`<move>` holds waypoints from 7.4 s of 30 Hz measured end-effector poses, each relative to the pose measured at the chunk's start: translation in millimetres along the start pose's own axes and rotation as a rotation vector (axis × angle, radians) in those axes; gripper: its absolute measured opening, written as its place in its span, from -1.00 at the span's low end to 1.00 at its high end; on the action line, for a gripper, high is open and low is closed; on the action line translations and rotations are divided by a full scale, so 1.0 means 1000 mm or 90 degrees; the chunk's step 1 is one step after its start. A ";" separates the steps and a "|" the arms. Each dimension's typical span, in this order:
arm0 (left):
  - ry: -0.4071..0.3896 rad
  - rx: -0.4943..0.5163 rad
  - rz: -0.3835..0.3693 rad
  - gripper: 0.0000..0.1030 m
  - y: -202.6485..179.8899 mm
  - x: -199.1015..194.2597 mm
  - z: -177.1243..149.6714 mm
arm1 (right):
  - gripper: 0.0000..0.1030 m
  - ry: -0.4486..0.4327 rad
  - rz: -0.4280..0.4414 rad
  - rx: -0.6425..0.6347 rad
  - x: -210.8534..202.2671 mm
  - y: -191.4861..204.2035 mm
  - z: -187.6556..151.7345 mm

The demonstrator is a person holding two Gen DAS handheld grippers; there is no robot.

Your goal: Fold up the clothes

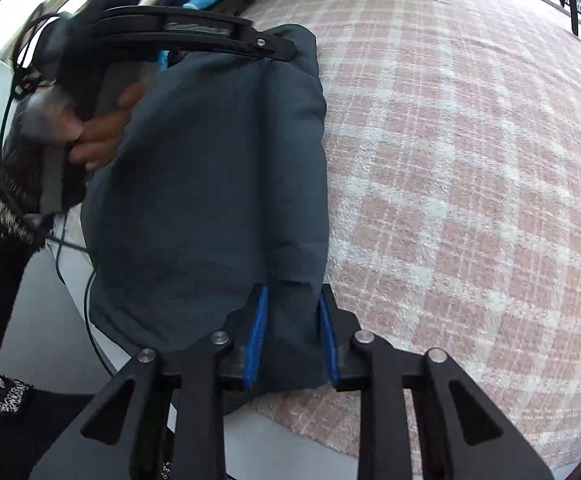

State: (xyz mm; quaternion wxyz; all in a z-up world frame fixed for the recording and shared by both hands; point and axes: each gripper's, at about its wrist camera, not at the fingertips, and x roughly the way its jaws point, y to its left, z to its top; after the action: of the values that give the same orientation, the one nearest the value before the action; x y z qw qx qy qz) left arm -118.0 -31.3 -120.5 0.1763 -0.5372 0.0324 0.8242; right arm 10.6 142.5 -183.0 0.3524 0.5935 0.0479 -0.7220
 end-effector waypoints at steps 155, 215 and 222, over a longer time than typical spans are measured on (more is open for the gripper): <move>-0.063 -0.486 -0.318 0.35 0.126 -0.086 -0.230 | -0.65 0.211 0.070 -0.243 0.073 0.157 0.110; 0.059 -0.515 -0.203 0.10 0.085 -0.046 -0.174 | 0.28 -0.016 0.092 -0.129 -0.027 -0.006 0.142; 0.049 -0.450 -0.157 -0.01 0.065 -0.045 -0.161 | 0.28 0.050 0.187 -0.069 0.025 -0.065 0.150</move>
State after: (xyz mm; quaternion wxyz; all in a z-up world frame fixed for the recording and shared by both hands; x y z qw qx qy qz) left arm 17.8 -142.7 -156.4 0.0767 -0.5954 -0.3127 0.7361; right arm -150.9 106.4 -184.5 0.4838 0.6017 0.0131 -0.6354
